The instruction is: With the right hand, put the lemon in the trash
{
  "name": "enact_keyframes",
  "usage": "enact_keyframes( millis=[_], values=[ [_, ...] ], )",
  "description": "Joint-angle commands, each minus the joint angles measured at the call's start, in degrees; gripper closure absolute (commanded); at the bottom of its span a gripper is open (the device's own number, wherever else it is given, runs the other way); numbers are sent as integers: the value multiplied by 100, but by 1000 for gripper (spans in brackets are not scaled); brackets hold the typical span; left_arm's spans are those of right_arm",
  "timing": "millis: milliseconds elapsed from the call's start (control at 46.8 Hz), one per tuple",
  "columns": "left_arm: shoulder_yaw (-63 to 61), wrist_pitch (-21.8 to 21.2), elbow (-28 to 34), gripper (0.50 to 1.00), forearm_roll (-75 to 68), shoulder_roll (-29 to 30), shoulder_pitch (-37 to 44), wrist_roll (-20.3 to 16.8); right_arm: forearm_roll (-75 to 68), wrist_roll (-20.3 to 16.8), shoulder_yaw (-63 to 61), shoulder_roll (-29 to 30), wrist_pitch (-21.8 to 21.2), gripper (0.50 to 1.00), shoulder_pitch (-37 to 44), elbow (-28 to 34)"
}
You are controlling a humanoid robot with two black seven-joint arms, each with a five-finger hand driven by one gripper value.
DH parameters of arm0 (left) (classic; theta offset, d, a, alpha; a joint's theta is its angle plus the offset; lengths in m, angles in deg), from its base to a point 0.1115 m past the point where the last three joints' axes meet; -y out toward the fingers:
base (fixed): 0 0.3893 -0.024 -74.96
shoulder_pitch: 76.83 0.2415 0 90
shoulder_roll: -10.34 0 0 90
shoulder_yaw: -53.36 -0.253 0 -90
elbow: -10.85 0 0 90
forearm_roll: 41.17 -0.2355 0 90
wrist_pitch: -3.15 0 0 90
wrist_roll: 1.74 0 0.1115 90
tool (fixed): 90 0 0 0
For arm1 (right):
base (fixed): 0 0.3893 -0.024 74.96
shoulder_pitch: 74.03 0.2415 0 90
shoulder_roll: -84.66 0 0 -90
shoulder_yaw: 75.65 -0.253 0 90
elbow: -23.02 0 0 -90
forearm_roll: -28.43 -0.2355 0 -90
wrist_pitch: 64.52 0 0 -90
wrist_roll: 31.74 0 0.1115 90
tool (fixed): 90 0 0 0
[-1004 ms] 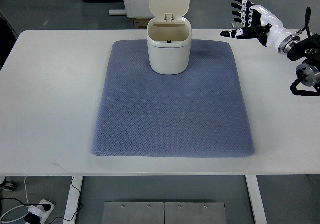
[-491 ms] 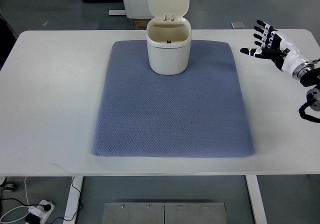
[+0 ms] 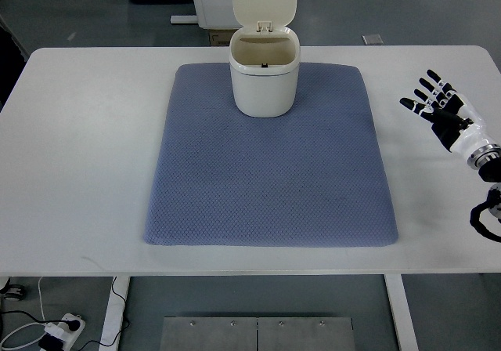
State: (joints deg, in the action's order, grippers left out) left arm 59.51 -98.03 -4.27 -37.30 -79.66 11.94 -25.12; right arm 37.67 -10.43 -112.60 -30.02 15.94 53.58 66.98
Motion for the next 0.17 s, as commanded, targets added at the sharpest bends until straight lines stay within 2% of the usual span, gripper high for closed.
enact_keyframes(
  millis=[0,150],
  values=[
    [0,2,0,500,0,0,-1,0,7,13,-302,60,144,500,-219,226],
    [0,2,0,500,0,0,-1,0,-2,40,-663,244,496,500,-474,551]
  ],
)
